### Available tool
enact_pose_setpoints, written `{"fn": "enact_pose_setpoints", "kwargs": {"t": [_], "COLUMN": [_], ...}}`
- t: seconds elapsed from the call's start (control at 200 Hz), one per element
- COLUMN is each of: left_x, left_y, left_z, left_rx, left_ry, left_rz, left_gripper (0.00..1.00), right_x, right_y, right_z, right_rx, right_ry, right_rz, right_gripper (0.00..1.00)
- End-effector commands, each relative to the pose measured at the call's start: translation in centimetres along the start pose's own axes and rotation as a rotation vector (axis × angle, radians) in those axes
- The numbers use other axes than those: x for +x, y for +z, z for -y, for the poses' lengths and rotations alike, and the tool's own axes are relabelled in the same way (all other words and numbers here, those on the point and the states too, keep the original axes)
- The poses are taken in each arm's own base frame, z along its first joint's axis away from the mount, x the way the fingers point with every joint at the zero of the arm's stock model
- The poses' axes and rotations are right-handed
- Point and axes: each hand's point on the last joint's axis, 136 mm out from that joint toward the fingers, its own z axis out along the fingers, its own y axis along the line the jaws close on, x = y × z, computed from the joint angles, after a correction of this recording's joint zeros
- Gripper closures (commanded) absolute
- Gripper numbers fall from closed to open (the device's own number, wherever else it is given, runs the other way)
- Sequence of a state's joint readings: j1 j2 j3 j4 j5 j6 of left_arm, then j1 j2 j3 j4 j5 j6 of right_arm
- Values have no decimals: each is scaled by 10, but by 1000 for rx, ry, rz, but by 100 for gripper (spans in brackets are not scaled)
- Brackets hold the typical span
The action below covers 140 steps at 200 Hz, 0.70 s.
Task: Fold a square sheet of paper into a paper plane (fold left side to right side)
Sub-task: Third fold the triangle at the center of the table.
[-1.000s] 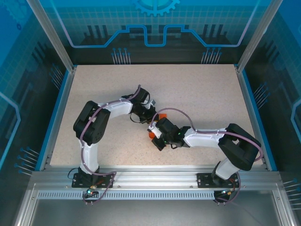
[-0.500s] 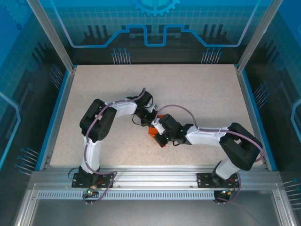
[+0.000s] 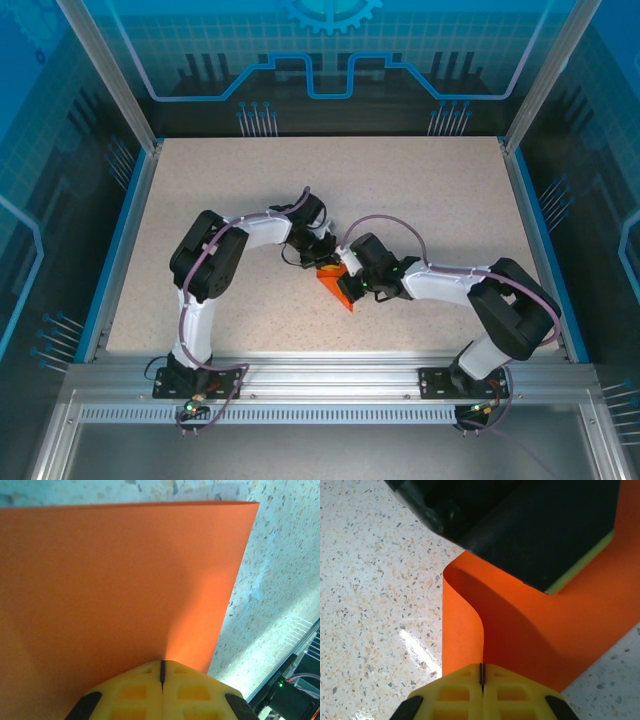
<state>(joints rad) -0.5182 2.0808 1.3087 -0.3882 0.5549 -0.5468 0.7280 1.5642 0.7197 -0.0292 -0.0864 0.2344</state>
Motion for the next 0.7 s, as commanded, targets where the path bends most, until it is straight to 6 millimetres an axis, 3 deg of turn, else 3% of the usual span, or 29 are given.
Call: {"fn": "enact_pose_setpoints", "kwargs": {"t": [0.0,0.695], "left_x": [17,19], "left_y": [19,19], "left_z": [-26,-26], "left_rx": [-82,-85], "left_ry": [-44,-51], "left_rz": [-61,-65], "left_gripper": [97,97], "right_x": [9,18], "right_y": [5,15], "right_z": [7,19], "right_rx": [1,18], "right_ry": [41,93], "right_rz": [-33,-74], "right_gripper": [100,100]}}
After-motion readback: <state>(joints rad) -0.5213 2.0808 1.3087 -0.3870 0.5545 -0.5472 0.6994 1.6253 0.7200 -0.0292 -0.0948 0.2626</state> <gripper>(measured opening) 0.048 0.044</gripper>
